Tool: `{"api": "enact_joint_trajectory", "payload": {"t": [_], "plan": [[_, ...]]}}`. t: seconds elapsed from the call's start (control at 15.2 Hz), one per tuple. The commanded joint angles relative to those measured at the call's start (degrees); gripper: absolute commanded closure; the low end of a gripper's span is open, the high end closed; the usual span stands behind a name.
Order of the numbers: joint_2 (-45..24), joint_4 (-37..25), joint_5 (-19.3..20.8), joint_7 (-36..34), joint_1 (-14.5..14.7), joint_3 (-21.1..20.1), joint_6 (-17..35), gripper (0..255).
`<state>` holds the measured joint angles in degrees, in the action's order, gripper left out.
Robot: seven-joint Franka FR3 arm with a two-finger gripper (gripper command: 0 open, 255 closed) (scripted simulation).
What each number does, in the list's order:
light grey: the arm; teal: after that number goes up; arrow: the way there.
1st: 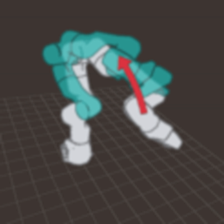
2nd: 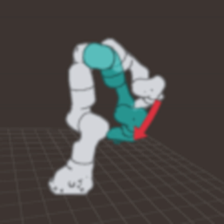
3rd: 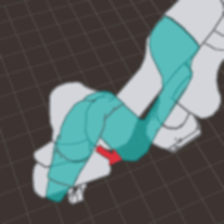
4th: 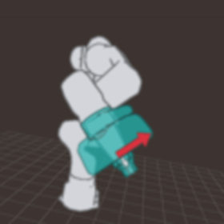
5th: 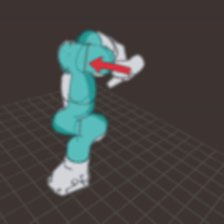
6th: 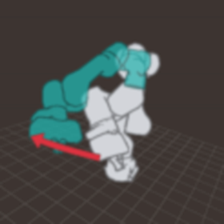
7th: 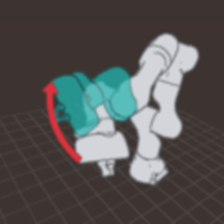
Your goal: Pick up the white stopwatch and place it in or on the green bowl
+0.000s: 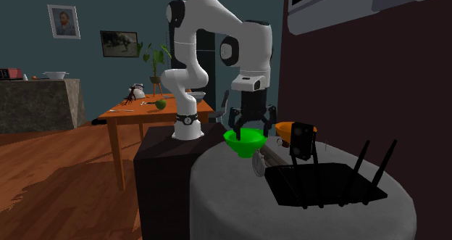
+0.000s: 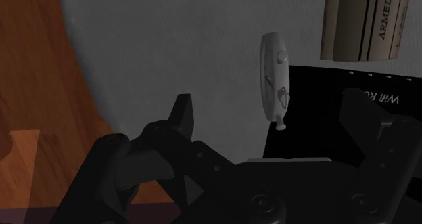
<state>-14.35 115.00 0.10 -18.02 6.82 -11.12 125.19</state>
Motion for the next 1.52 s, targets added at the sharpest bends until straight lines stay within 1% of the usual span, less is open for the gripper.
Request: {"api": "enact_joint_trajectory", "payload": {"t": [0.0, 0.07, 0.59, 1.06, 1.12, 1.45], "plan": [[-4.9, -3.7, 0.5, -0.9, 0.9, -0.3, 0.6, 0], [-6.4, -4.8, 0.6, -1.1, 1.2, -0.3, 0.7, 0], [-9.5, -3.0, 1.3, -1.6, 1.6, 0.0, 5.7, 0], [-9.5, -3.0, 1.3, -1.6, 1.6, 0.0, 5.7, 0], [-9.5, -3.0, 1.3, -1.6, 1.6, 0.0, 5.7, 255], [-9.5, -3.0, 1.3, -1.6, 1.6, 0.0, 5.7, 255]]}}
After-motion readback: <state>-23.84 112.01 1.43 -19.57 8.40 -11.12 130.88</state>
